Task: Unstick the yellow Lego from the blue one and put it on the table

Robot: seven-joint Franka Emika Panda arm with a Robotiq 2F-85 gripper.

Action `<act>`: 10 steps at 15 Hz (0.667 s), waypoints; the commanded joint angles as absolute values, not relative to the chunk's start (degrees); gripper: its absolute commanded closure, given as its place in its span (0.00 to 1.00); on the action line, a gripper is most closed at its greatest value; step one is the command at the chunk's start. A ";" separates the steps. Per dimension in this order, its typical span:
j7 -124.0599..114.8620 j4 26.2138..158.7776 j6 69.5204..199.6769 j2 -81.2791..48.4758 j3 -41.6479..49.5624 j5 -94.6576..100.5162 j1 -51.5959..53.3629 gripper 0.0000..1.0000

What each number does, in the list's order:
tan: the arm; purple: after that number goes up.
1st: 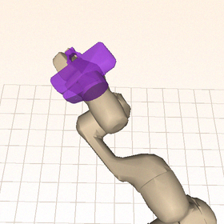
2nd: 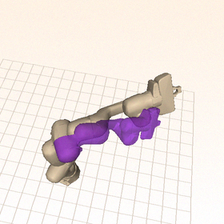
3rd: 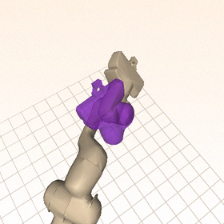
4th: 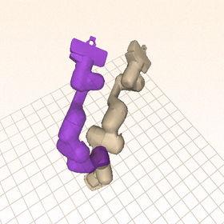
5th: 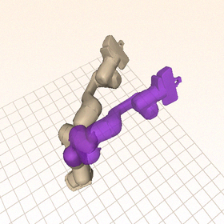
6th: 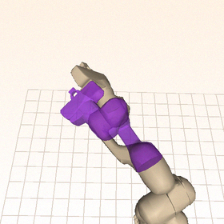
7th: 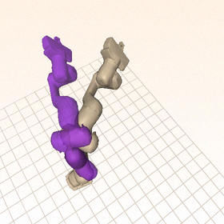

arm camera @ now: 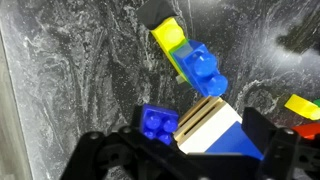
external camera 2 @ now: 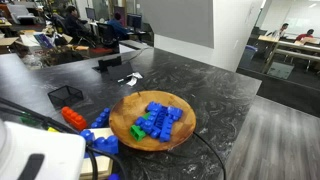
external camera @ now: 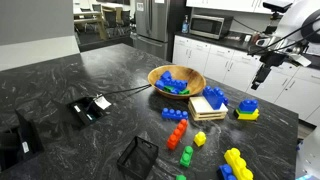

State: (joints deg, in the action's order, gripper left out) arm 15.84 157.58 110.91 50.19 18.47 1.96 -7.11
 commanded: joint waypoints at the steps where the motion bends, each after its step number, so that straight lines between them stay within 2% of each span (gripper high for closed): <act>1: 16.37 157.49 110.82 49.97 17.81 1.36 -7.86 0.00; 6: 17.18 157.50 110.69 50.50 17.07 1.89 -7.28 0.00; 10: 23.57 157.24 109.02 53.00 14.53 2.52 -2.54 0.00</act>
State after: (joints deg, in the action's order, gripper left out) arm 19.64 157.56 110.74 50.96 16.40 1.91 -4.99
